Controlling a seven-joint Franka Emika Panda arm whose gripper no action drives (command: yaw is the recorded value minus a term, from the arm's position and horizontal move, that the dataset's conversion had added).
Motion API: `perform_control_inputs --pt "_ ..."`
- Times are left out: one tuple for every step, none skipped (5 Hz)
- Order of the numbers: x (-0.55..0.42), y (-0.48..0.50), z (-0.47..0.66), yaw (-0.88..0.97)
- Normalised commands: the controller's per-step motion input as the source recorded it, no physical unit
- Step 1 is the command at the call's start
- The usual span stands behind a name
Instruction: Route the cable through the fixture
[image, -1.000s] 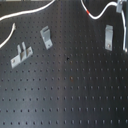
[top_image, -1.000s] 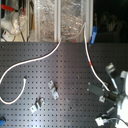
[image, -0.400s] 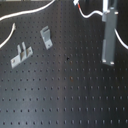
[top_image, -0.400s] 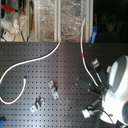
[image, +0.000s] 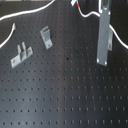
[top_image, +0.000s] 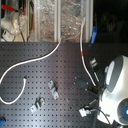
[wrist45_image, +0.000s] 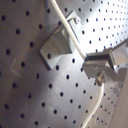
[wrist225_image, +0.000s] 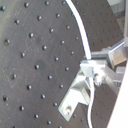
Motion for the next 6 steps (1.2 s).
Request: perform_control_inputs --pt "-0.047 0.145 0.26 0.0" --pt "-0.032 0.136 0.22 0.0" --pt "0.051 0.178 0.38 0.0" --pt "-0.045 0.093 0.42 0.0" --pt "-0.17 0.052 0.17 0.0" --pt "-0.287 0.021 0.0 0.0"
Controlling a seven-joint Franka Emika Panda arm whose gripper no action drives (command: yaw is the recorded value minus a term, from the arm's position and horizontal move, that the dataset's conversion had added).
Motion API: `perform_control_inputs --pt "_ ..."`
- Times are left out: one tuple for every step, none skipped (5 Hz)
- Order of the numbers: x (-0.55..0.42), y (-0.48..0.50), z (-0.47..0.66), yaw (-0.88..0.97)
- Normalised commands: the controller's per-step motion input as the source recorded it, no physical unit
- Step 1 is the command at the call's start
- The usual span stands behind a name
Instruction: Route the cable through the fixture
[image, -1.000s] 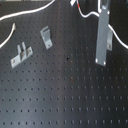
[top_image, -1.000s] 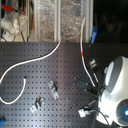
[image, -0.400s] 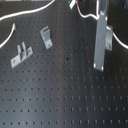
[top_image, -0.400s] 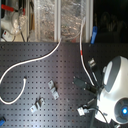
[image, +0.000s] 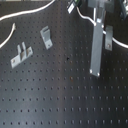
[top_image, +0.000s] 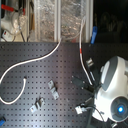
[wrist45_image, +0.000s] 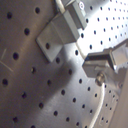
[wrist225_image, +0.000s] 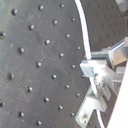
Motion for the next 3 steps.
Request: perform_control_inputs --pt "-0.023 0.007 0.0 0.0" --pt "-0.011 -0.039 0.01 0.0" --pt "-0.009 -0.005 0.0 0.06"
